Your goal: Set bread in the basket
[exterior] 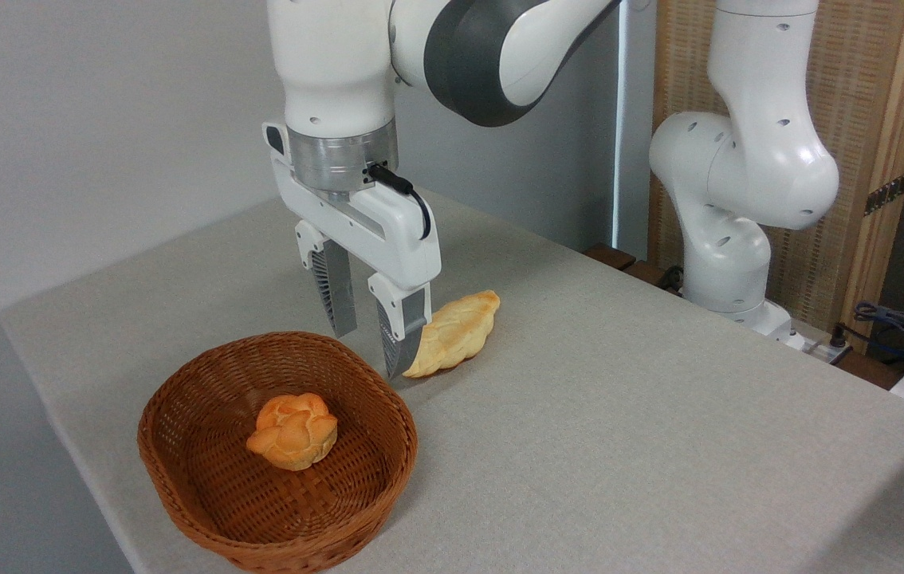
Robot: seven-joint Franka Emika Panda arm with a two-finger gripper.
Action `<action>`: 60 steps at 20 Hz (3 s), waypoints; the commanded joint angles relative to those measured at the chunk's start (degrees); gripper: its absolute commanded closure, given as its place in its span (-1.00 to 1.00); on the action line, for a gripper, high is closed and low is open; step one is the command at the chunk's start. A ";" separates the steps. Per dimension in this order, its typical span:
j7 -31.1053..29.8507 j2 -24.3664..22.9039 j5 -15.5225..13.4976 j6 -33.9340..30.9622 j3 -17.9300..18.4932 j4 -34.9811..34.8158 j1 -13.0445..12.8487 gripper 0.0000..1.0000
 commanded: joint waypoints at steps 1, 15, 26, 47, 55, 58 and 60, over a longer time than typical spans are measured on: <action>0.34 0.07 0.19 -0.87 0.32 0.71 -0.43 -1.00; 0.51 0.08 0.28 -0.87 0.50 0.71 -0.43 -1.00; -0.28 -0.80 -0.33 -1.58 0.06 -2.00 -0.87 -1.00; -2.91 -4.94 -2.18 -0.26 -0.03 -17.22 -7.81 -1.00; -3.44 -2.65 -3.76 1.94 -0.47 -17.13 -8.78 -1.00; -3.53 -2.38 -3.85 2.73 -0.47 -17.13 -9.04 -0.95; -3.62 -2.21 -3.85 2.91 -0.47 -17.04 -9.04 -0.14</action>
